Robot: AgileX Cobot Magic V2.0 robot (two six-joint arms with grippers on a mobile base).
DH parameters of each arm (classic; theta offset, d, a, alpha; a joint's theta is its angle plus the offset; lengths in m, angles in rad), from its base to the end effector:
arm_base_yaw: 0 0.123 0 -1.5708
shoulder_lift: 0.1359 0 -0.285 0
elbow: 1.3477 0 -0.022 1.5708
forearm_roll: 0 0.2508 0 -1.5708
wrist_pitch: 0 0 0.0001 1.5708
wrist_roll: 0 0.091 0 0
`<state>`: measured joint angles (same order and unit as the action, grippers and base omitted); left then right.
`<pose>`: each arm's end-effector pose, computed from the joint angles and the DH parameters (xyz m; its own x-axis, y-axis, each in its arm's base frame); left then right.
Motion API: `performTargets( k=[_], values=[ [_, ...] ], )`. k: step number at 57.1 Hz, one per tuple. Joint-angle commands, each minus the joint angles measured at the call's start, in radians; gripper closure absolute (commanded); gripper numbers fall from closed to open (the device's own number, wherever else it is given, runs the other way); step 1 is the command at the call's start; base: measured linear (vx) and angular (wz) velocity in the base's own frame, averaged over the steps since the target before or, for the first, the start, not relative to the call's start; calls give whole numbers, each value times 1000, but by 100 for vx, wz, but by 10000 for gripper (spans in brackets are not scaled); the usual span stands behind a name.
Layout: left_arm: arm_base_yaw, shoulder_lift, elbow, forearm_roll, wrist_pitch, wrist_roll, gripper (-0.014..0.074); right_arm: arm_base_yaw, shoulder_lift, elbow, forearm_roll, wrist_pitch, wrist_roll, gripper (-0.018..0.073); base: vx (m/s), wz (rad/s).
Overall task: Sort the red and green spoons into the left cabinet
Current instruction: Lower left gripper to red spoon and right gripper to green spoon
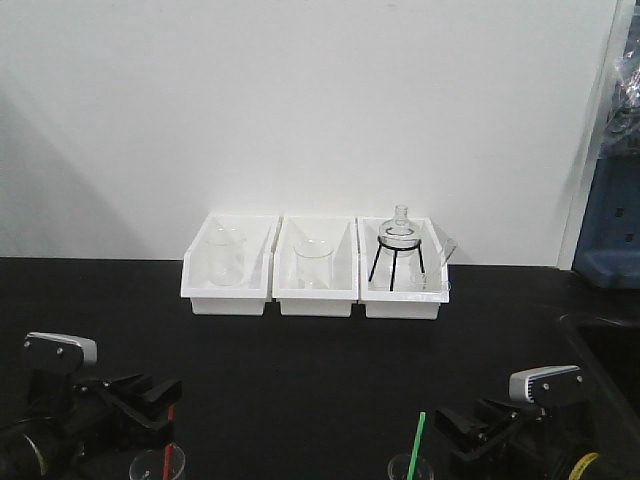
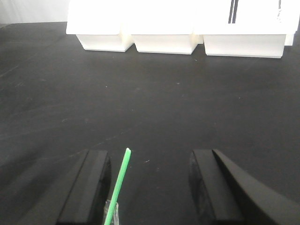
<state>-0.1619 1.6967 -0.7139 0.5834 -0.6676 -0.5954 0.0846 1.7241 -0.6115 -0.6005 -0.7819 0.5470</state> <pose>0.3198 -0.0836 0.1898 -0.3576 -0.0530 -0.9324 0.4329 0.8753 -0.2157 0.3047 0.0622 0.1653 -0.3726 0.0554 -0.9264 -0.4183 0.8810 0.2209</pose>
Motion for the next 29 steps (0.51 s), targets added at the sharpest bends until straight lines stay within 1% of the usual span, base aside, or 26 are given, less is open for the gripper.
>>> performTargets(
  k=[1,8,19,29],
  values=[
    [-14,-10,-28,-20,-84,-11,197,0,-35,-26,12,-87,-2,117,0,0],
    [-14,30,-28,-36,-121,-9,197,0,-35,-26,4,-87,-2,117,0,0],
    [-14,84,-28,-136,-161,-4,197,0,-35,-26,3,-87,-1,117,0,0],
    [-14,115,-28,-140,-214,-4,197,0,-35,-26,-4,-87,-1,117,0,0]
  ],
)
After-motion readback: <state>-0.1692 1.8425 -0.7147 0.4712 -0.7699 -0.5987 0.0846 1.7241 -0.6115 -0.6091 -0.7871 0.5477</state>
